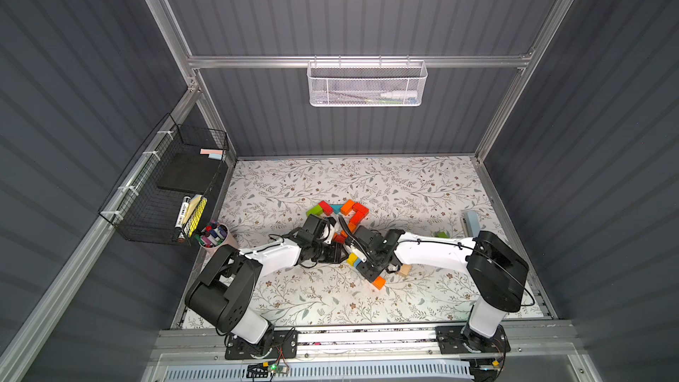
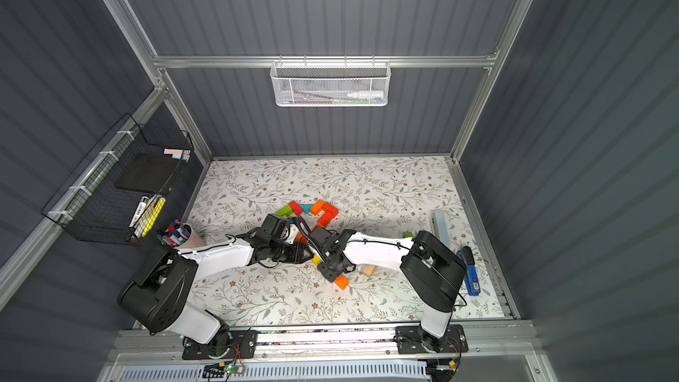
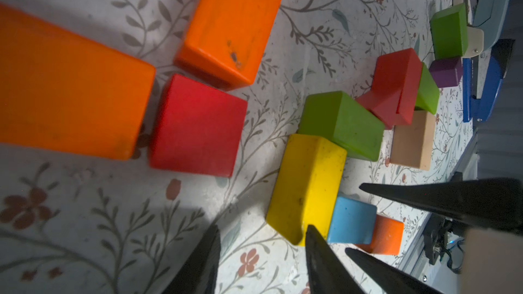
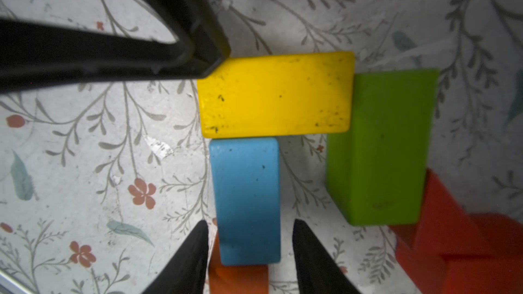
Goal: Assemble a heart with building blocks
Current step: Adjust the building block at the center of the board.
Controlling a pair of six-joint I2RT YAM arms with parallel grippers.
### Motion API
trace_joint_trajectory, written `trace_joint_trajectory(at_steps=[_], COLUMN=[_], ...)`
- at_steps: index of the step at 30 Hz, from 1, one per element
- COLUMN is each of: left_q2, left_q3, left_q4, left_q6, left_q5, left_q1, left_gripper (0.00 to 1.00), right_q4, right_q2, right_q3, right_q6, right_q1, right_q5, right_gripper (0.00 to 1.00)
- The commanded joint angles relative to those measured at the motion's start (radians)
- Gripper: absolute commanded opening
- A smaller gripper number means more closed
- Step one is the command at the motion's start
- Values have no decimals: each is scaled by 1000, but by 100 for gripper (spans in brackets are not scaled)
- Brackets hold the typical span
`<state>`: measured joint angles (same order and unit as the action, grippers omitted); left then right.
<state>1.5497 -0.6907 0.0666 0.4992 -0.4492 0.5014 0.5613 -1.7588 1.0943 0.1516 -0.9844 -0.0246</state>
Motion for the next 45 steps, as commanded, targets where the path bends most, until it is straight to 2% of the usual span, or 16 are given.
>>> trace_joint_trajectory(at_steps=[1, 12, 23, 29, 35, 39, 41, 45], left_q2=[10, 9, 9, 10, -1, -47, -84, -156], left_q3=[16, 21, 22, 25, 17, -6, -26, -70], left_q4=[-5, -14, -19, -22, -5, 48, 85, 112], left_q6=[9, 13, 16, 19, 14, -11, -32, -60], left_q5=[2, 1, -1, -1, 1, 2, 42, 70], left_q1=[6, 6, 8, 7, 8, 8, 8, 8], left_gripper=[50, 50, 50, 50, 50, 51, 55, 61], right_q4=[0, 3, 1, 5, 2, 11, 17, 47], right_q2=[-4, 8, 13, 20, 70, 153, 221, 351], right_q3=[-5, -22, -22, -19, -25, -62, -95, -150], right_q6=[25, 61, 87, 109, 142, 163, 194, 243], right_q1=[-3, -14, -23, -23, -14, 21, 58, 188], right_q5=[19, 22, 41, 7, -32, -33, -29, -17], right_gripper=[49, 42, 40, 41, 50, 52, 53, 55])
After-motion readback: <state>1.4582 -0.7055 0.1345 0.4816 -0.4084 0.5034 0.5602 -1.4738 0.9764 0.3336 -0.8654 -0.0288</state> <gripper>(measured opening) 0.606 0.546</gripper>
